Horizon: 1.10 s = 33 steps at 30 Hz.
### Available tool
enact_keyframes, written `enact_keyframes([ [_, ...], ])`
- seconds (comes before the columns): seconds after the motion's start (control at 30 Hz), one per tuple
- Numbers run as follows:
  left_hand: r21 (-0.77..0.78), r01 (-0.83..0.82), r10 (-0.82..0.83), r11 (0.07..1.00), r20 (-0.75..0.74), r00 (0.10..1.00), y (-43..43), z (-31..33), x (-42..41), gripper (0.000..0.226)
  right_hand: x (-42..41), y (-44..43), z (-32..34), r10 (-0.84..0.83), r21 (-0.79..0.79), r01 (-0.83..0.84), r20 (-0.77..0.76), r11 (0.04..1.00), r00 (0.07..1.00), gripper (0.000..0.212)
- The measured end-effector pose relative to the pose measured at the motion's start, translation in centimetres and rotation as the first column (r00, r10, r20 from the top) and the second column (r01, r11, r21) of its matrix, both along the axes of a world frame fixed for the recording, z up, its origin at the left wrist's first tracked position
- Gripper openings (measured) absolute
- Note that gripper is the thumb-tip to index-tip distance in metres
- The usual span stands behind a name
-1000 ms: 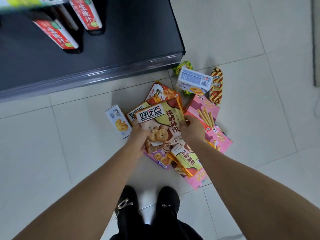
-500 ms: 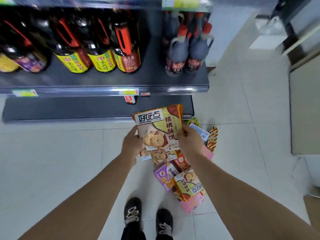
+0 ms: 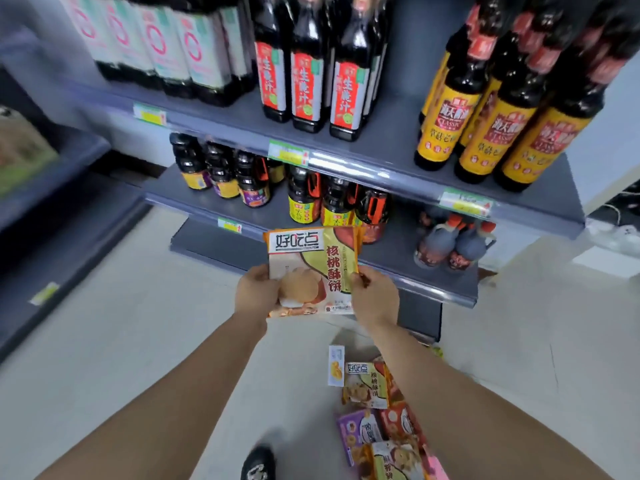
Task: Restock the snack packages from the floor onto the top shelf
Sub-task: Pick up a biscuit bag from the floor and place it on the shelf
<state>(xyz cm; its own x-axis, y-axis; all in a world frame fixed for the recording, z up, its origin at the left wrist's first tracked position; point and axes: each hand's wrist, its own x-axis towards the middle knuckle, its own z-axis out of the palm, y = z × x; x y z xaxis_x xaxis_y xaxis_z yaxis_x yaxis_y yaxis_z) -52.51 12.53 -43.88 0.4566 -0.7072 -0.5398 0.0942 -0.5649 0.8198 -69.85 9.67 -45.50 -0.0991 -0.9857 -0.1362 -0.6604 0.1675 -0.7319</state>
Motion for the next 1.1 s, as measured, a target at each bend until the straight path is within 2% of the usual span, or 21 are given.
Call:
enact_keyframes([
  [0.2,-0.112,-0.161,0.16,0.981,-0.017,0.987,2.5,6.5,8.6,0.035,9.6,-0.8,6.2,0.132,-0.139,-0.127,0.029,0.982,0.991,0.018],
  [0.4,-0.196,-0.289,0.294,0.937,-0.006,0.956,4.4,13.4,18.1,0.037,20.6,-1.5,11.5,0.263,-0.198,-0.245,0.071,0.949,0.962,0.017],
  [0.57,-0.283,-0.337,0.356,0.898,0.017,0.934,6.0,18.2,26.2,0.033,29.2,-1.3,16.6,0.349,-0.232,-0.321,0.09,0.918,0.933,0.016],
  [0.7,-0.344,-0.373,0.385,0.862,-0.036,0.922,6.6,20.9,32.1,0.03,35.2,-1.8,20.2,0.398,-0.297,-0.354,0.099,0.887,0.912,0.017],
  [0.83,-0.423,-0.41,0.452,0.808,0.0,0.892,6.9,23.9,36.7,0.028,40.4,-2.6,23.1,0.462,-0.331,-0.41,0.093,0.85,0.882,0.02],
  [0.93,-0.446,-0.438,0.489,0.781,0.001,0.872,6.6,25.9,40.1,0.035,43.8,-3.5,25.5,0.51,-0.367,-0.441,0.113,0.819,0.853,0.02],
  [1.1,-0.483,-0.45,0.527,0.751,0.028,0.85,4.7,29.0,45.1,0.033,49.2,-6.2,28.9,0.561,-0.425,-0.469,0.117,0.774,0.82,0.019],
])
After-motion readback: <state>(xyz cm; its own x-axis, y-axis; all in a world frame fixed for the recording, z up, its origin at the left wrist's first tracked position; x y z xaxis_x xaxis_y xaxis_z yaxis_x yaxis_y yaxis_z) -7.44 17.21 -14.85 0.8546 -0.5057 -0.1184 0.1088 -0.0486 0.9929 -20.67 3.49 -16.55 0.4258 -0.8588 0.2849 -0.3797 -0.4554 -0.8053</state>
